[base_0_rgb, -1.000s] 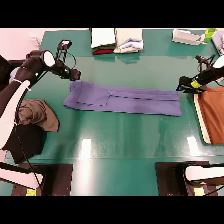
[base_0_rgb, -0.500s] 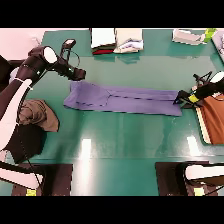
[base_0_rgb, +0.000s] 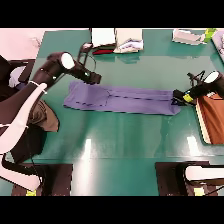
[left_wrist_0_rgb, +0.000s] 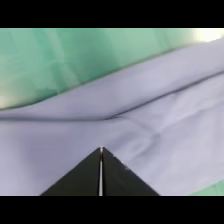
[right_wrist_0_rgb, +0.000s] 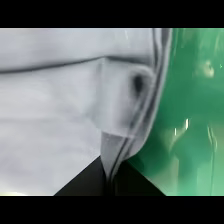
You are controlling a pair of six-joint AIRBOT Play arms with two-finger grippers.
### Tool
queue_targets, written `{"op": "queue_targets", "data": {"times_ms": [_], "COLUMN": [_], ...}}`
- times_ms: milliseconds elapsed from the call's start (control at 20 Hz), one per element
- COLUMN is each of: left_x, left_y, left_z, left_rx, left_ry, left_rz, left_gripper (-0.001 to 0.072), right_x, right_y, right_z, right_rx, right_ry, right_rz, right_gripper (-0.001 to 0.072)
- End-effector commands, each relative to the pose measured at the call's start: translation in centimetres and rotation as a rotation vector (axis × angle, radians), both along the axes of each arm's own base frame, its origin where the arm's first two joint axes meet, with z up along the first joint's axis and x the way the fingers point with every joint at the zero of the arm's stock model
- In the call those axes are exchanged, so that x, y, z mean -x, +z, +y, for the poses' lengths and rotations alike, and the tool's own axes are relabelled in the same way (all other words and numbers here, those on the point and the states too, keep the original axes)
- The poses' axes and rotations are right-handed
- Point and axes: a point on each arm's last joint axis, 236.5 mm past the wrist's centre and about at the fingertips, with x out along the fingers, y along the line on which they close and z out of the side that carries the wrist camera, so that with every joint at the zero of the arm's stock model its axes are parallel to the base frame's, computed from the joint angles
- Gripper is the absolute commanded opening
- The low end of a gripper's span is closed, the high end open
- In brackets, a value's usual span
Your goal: Fold the shirts.
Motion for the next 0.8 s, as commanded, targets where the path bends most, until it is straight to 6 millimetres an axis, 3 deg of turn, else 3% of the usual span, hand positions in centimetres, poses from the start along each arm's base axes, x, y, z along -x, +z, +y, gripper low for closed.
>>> {"op": "queue_targets", "data": {"times_ms": [0, 200, 350, 550, 750], "left_x": [1.0, 2.9, 4.3, 5.1, 5.7], "left_y": [-1.8, -4.8, -6.9, -8.2, -9.0], "left_z": [-5.0, -10.1, -13.0, -14.4, -14.1], "left_rx": [0.052, 0.069, 0.066, 0.101, 0.082], "left_ry": [-0.052, -0.128, -0.195, -0.220, -0.231], "left_rz": [0.005, 0.045, 0.074, 0.110, 0.139], "left_gripper": [0.0025, 0.0025, 0.0025, 0.0026, 0.0026], "right_x": [-0.1, -1.6, -2.3, -3.1, -3.9], "right_y": [5.2, 15.2, 21.2, 26.4, 28.8], "right_z": [1.0, 5.3, 9.4, 14.2, 18.5], "right_rx": [0.004, 0.028, 0.022, -0.006, -0.040], "right_ry": [0.041, 0.170, 0.237, 0.320, 0.396], "right_rz": [-0.079, -0.284, -0.423, -0.550, -0.594], "right_gripper": [0.0014, 0.0014, 0.0014, 0.0014, 0.0014]}}
